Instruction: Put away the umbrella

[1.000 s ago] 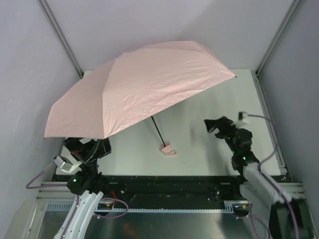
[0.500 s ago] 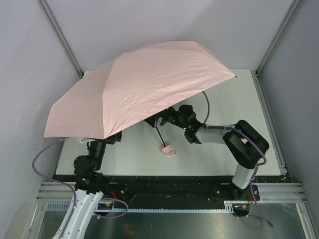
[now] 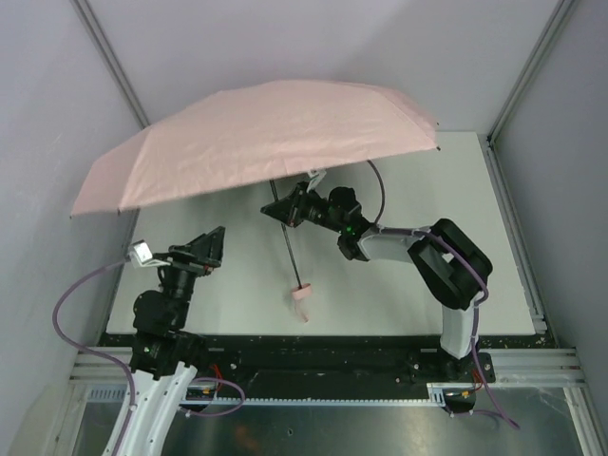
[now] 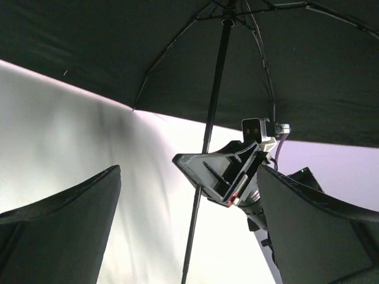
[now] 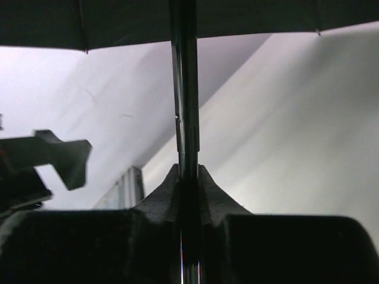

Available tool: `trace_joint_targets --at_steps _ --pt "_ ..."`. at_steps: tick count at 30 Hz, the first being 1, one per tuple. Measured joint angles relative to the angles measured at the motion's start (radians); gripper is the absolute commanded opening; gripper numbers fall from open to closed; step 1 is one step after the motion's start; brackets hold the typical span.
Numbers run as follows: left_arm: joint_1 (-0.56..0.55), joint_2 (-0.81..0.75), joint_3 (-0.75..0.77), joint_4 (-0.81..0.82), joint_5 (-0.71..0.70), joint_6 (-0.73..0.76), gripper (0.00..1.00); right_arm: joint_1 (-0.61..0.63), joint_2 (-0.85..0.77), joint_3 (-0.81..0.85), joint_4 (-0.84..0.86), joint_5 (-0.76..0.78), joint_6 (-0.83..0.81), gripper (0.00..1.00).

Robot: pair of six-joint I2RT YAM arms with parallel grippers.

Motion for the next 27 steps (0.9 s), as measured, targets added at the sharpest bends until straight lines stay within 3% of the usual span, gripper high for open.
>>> trace_joint_targets --at_steps 6,12,16,19,27 --pt "0.0 0.017 0.0 0.021 0.066 -0.064 0.99 -0.039 -0.105 -0.004 -0.031 -0.033 0.214 0.0" --pt "-0.015 0.371 0.081 0.156 0.375 -0.054 0.98 -0.084 -0.179 -0.035 0.06 -0.053 0.385 0.0" --pt "-0.187 0.579 0.151 0.24 0.495 -0.026 0.98 -0.102 -0.185 -0.061 0.145 -0.067 0.47 0.0" --pt "-0.335 0.651 0.157 0.284 0.527 -0.004 0.96 -0.108 -0.185 -0.09 0.214 -0.082 0.521 0.0" --pt "-0.409 0.737 0.159 0.338 0.529 0.017 0.91 -0.132 -0.287 -0.196 0.231 -0.087 0.547 0.0"
